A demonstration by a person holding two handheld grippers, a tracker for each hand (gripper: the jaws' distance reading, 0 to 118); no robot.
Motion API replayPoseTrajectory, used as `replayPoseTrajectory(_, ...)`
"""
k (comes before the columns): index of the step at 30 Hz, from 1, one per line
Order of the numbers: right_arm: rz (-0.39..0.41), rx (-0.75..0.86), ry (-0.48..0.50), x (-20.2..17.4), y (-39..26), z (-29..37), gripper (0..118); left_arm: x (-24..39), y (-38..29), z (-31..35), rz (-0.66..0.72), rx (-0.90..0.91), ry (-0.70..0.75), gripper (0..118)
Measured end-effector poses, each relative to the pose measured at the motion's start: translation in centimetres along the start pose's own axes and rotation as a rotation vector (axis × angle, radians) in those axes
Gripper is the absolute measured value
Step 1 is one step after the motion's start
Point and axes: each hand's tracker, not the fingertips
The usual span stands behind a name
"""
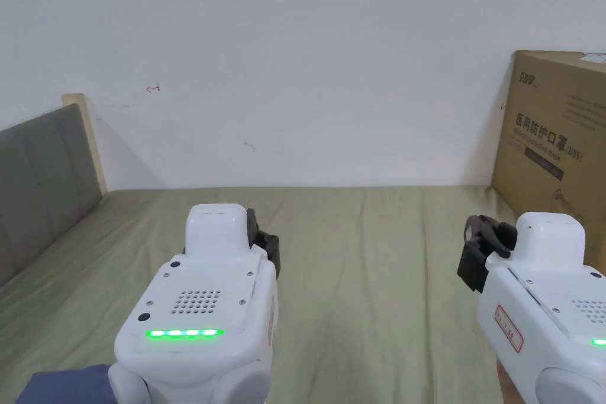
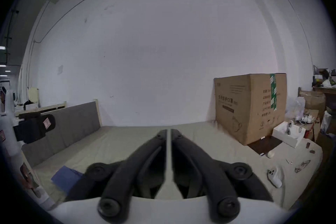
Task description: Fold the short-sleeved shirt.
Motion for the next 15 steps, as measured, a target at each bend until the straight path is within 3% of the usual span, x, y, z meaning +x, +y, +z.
replayPoseTrajectory(1, -0.004, -0.002, -0.005, 0.07, 0.04, -0.16, 35, -0.12, -0.03, 0.02, 0.005, 0.004, -0.001, 32)
replayPoseTrajectory(2, -0.005, -0.008, -0.012, 0.12, 0.09, -0.32, 54, -0.27, -0.07, -0.02, 0.009, 0.009, -0.003, 65)
replayPoseTrajectory(3, -0.006, -0.012, -0.013, 0.16, 0.14, -0.54, 65, -0.37, -0.09, -0.1, 0.01, 0.01, -0.004, 87)
replayPoseTrajectory(4, -0.003, -0.013, -0.014, 0.2, 0.13, -0.59, 75, -0.43, -0.1, -0.22, 0.011, 0.008, -0.004, 105)
replayPoseTrajectory(5, 0.005, -0.01, -0.019, 0.17, 0.11, -0.59, 89, -0.47, -0.12, -0.32, 0.011, 0.005, -0.002, 112)
replayPoseTrajectory(8, 0.031, -0.004, -0.038, 0.03, 0.11, -0.64, 115, -0.55, -0.2, -0.3, -0.001, 0.017, -0.001, 112)
replayPoseTrajectory(15, 0.066, 0.0, -0.036, -0.38, -0.06, -0.79, 118, -0.35, -0.45, -0.83, -0.011, -0.018, 0.0, 112)
